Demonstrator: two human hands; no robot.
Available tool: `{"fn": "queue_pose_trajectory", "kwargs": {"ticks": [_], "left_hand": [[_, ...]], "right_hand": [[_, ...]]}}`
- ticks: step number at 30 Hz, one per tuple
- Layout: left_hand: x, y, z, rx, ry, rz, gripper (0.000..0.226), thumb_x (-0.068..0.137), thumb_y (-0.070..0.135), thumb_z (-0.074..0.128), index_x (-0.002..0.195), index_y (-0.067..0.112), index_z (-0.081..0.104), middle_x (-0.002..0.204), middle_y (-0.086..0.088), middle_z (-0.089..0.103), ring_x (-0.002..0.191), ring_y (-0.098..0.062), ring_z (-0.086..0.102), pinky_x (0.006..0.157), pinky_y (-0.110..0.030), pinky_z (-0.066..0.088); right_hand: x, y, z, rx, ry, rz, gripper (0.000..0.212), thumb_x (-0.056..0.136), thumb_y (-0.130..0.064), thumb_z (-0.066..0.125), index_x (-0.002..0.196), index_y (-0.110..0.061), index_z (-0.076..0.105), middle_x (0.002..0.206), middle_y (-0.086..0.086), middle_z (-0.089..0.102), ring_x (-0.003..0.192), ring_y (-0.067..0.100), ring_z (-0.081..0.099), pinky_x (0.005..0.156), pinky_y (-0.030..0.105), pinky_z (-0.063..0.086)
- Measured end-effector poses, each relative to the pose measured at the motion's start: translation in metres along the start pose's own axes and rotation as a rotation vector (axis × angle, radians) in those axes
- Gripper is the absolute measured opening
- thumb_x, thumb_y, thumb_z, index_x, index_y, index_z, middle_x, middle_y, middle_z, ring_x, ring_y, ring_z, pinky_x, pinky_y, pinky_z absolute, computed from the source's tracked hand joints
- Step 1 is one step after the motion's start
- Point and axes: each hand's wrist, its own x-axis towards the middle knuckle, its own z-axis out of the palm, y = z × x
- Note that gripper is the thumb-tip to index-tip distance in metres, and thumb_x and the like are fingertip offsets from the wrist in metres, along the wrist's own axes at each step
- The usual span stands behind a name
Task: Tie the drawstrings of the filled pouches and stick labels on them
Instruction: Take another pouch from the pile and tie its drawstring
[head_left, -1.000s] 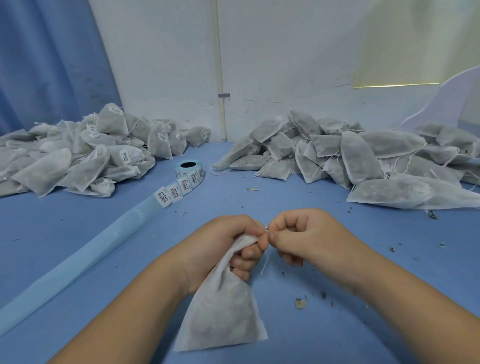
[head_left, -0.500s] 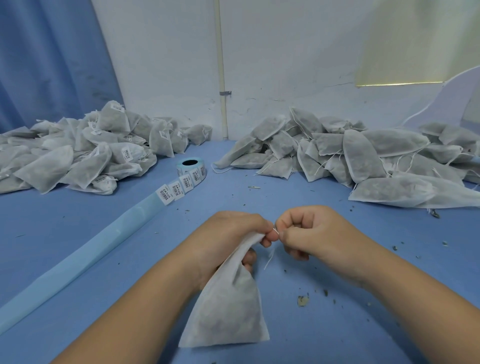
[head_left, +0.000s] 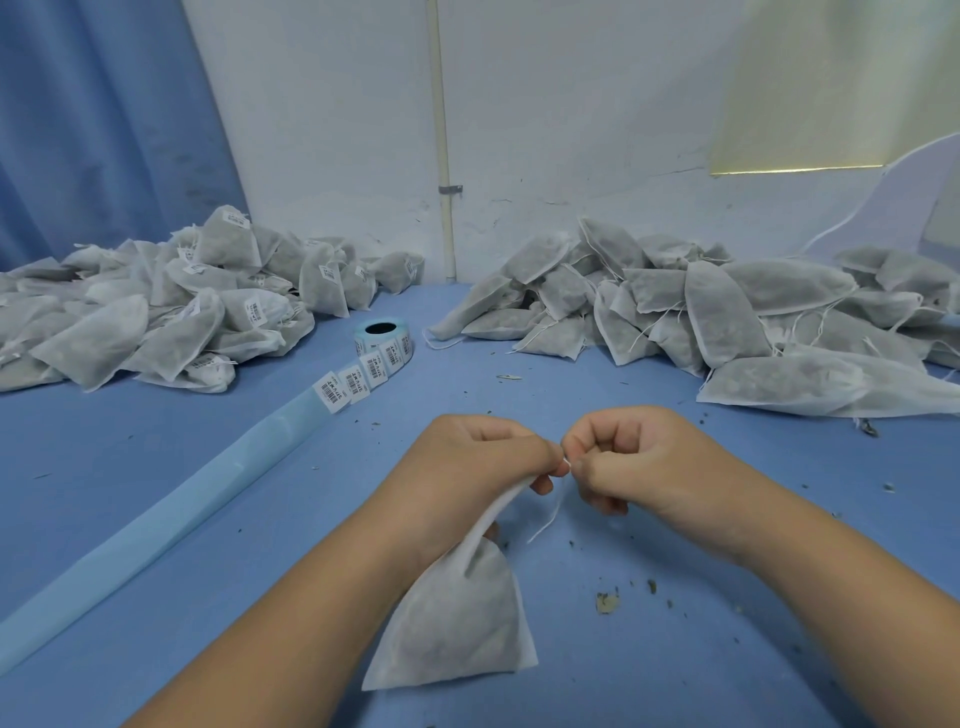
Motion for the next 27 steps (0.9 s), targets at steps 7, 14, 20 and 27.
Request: {"fn": "queue_pose_trajectory", "kwargs": {"ticks": [7,14,20,27], "left_hand": [[-0.001,-0.003,0.006,0.045,0.060,0.124,0.012,0.077,0.022,0.072,0.069,0.013,0.073,0.044,0.014,0.043,0.039,0.000,0.037,0.044,-0.014,0.033],[-0.002,-0.002,-0.002,0.005,-0.009,0.147,0.012,0.081,0.020,0.073,0.070,0.016,0.070,0.053,0.010,0.050,0.042,-0.004,0.040,0.042,-0.014,0.034],[0.001,-0.007,-0.004,0.046,-0.080,0.027,0.018,0.078,0.037,0.072,0.069,0.022,0.071,0.055,0.007,0.047,0.045,-0.010,0.038,0.047,-0.021,0.035],[0.003,-0.008,-0.007,0.051,-0.133,0.008,0.025,0.071,0.043,0.071,0.073,0.018,0.075,0.056,0.005,0.049,0.047,-0.011,0.038,0.047,-0.022,0.037]], "right_hand": [[-0.001,0.001,-0.005,-0.027,-0.062,0.025,0.011,0.067,-0.014,0.054,0.066,-0.017,0.064,0.058,0.005,0.044,0.057,0.017,0.043,0.055,0.024,0.040],[-0.002,-0.002,-0.005,-0.004,-0.073,0.028,0.012,0.068,-0.014,0.055,0.062,-0.021,0.061,0.056,0.002,0.046,0.054,0.014,0.044,0.053,0.023,0.040],[-0.003,-0.005,-0.004,-0.033,-0.046,0.039,0.022,0.080,-0.003,0.057,0.065,-0.019,0.062,0.058,0.004,0.048,0.052,0.013,0.046,0.053,0.023,0.039],[-0.004,-0.007,-0.003,-0.118,-0.009,0.081,0.026,0.082,-0.001,0.055,0.067,-0.020,0.063,0.055,0.001,0.051,0.054,0.013,0.046,0.057,0.028,0.037]]}}
